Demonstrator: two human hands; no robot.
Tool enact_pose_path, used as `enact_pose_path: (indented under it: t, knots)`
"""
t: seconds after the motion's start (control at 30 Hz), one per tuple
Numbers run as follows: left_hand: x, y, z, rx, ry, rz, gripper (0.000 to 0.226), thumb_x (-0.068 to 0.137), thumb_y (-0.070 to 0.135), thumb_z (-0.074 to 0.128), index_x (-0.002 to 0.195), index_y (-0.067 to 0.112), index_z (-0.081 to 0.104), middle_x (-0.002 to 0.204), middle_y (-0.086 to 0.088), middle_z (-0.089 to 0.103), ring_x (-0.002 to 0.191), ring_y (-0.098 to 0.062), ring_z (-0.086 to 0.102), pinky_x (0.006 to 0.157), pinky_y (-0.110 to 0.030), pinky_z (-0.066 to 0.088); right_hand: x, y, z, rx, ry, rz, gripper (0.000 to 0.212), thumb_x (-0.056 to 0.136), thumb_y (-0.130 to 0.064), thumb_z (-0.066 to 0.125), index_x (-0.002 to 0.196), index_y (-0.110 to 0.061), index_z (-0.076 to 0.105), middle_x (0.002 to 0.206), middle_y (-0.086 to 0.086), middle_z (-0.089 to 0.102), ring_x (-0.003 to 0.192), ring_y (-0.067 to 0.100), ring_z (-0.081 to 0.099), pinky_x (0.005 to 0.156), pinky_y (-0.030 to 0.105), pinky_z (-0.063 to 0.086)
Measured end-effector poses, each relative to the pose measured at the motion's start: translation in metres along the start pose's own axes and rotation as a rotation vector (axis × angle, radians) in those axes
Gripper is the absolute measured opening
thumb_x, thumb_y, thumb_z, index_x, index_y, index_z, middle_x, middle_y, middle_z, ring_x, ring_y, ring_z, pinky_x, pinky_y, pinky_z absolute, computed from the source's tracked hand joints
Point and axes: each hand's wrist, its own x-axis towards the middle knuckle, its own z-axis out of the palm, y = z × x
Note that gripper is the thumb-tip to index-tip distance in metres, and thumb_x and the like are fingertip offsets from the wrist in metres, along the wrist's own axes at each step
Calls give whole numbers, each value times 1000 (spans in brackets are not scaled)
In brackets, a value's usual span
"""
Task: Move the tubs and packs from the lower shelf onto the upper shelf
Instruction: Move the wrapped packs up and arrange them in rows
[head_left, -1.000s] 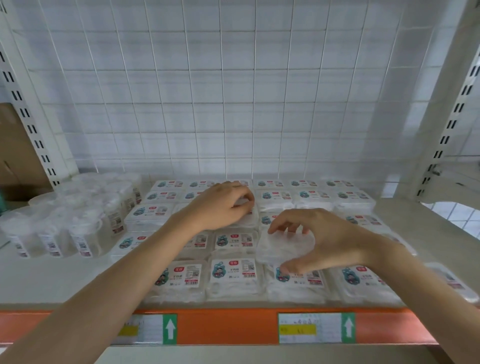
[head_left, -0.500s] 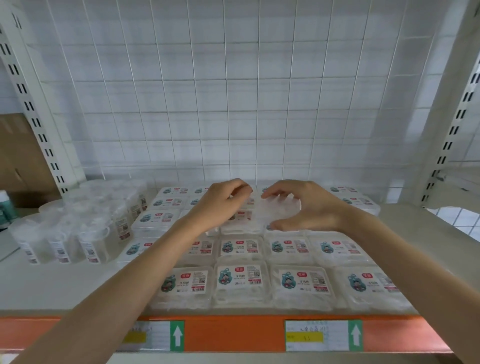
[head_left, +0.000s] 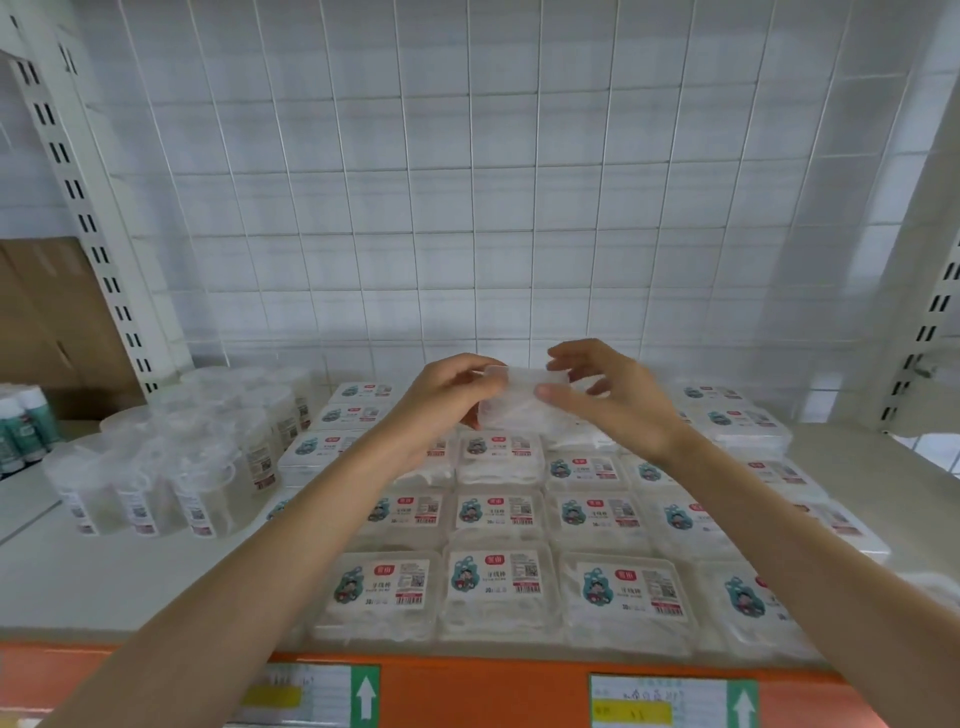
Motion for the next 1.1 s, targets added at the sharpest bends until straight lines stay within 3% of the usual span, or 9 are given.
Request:
enact_pose_path:
  t: [0.1, 0.27, 0.4, 0.53, 0.73, 0.83, 0.9, 1.03, 1.1]
  knots:
    - [1, -1, -1, -41, 11, 13, 16, 94, 20, 66, 109, 22, 70, 91, 5, 66, 79, -9, 63, 67, -24, 52, 0, 5, -6, 169, 13, 140, 35, 84, -45, 69, 113, -25, 67, 97, -11, 72, 89, 2, 66, 70, 14, 45]
    - [2, -2, -2, -22, 16, 52, 17, 94, 18, 65, 108, 26, 69, 94, 3, 63, 82, -8, 62, 67, -20, 51, -1, 7, -3, 219, -32, 160, 26, 87, -31, 71, 111, -22, 66, 83, -8, 75, 71, 1, 67, 61, 11, 44]
    - [1, -3, -1, 14, 111, 19, 24, 98, 41, 54, 115, 27, 63, 102, 8, 67, 91, -10, 65, 74, -25, 53, -1, 5, -3, 288, -18, 125, 24, 86, -22, 74, 108, -23, 66, 80, -8, 73, 71, 2, 65, 61, 11, 44]
    - [6, -9, -3, 70, 235, -16, 44, 102, 53, 35, 105, 23, 67, 87, 6, 70, 72, -8, 63, 70, -27, 45, -5, 5, -5, 216, 67, 38, 29, 83, -14, 77, 107, -25, 68, 93, -8, 69, 74, 7, 66, 65, 18, 50]
    - [3, -6, -5, 147, 138, -95, 41, 98, 56, 42, 92, 25, 68, 67, 3, 65, 65, -12, 56, 70, -30, 43, -10, 2, -3, 186, 97, -17, 28, 84, -10, 75, 103, -28, 67, 105, -12, 71, 80, 10, 72, 71, 25, 54]
    - [0, -2, -1, 179, 82, -111, 34, 96, 52, 47, 101, 26, 67, 71, 3, 73, 65, -8, 64, 69, -29, 43, -12, 2, -2, 208, 67, -5, 30, 84, -4, 74, 104, -26, 68, 96, -6, 75, 83, 12, 73, 80, 32, 57]
    - [-1, 0, -1, 181, 90, -74, 28, 97, 45, 51, 99, 23, 70, 71, 5, 73, 67, -5, 67, 66, -26, 43, -13, 2, -2, 249, 46, 0, 32, 85, 2, 71, 104, -23, 68, 92, -1, 76, 86, 14, 73, 82, 29, 57]
    - [-1, 0, -5, 96, 104, -28, 19, 96, 31, 60, 104, 20, 72, 88, 5, 75, 74, -5, 69, 65, -23, 47, -11, 1, -2, 351, 14, 8, 31, 82, 10, 69, 98, -17, 69, 122, -8, 64, 98, 15, 70, 78, 23, 56]
    - [-2, 1, -6, 38, 105, -16, 20, 95, 27, 62, 110, 17, 71, 93, 5, 75, 74, -4, 69, 62, -20, 50, -10, 1, 0, 365, -10, 47, 27, 83, 4, 72, 100, -16, 66, 125, -10, 61, 99, 14, 69, 78, 23, 56]
